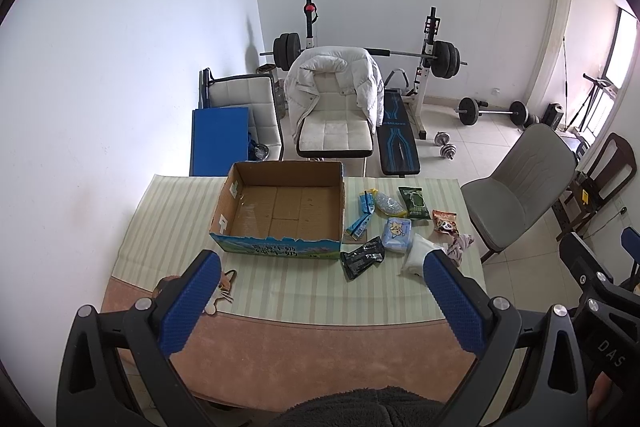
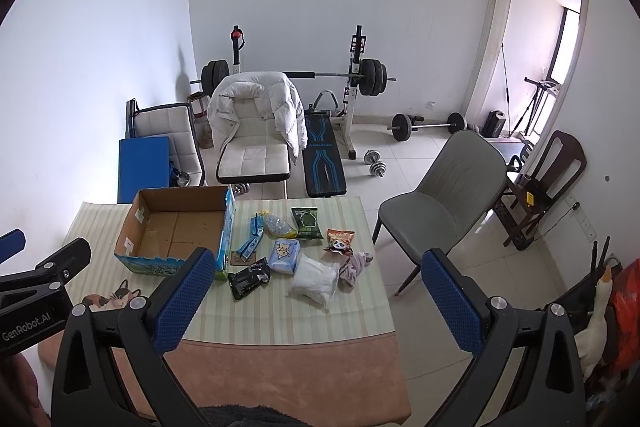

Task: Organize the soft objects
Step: 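Move the right tool to the white pouch while the left tool approaches the blue cat-print pack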

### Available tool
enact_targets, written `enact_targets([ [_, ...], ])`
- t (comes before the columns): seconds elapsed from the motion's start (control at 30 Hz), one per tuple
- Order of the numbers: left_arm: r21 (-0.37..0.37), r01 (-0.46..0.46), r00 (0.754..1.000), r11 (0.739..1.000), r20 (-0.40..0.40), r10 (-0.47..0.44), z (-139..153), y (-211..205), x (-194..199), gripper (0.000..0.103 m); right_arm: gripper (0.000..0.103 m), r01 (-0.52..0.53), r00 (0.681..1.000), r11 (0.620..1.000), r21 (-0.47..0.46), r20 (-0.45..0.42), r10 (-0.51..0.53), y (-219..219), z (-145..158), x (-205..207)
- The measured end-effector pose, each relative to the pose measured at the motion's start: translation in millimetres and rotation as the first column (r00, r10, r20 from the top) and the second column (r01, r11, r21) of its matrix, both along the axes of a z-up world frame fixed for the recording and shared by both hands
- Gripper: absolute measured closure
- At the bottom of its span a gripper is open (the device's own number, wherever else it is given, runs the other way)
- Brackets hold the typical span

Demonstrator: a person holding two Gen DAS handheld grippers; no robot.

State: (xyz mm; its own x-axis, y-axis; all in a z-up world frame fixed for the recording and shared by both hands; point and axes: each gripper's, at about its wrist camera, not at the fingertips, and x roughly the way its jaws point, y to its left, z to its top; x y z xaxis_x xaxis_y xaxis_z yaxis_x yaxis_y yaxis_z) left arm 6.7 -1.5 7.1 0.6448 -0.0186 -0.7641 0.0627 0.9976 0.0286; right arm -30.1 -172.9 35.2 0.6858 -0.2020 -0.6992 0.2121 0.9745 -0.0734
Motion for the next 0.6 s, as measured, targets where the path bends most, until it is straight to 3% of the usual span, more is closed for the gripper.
enact_targets([
  [0.2,0.002,0.003,1.000,1.000,-0.001,-0.003,0,-1,-1,0.000,0.000,0.005,1.000,1.000,0.006,0.009,-0.005,-1,3,5],
  [0.37,0.026,0.027,1.000,0.999,0.002,-0.027,-10,-6,23,0.000,0.000,0.029,0.999,0.999,0.041,0.020,-0.029,-14,-6,17],
  [0.47,0.034,0.065,0.998,0.997,-0.028,-0.064,-29,-12,53,0.000,0.000,0.036,0.999,0.997,0.064,-0.011,-0.035,-23,-26,38],
  [0.6,0.075,0.146,0.987,0.986,-0.083,-0.140,-65,-24,105,0.000,0.000,0.028,0.992,0.996,0.083,-0.125,-0.017,-39,-72,77],
])
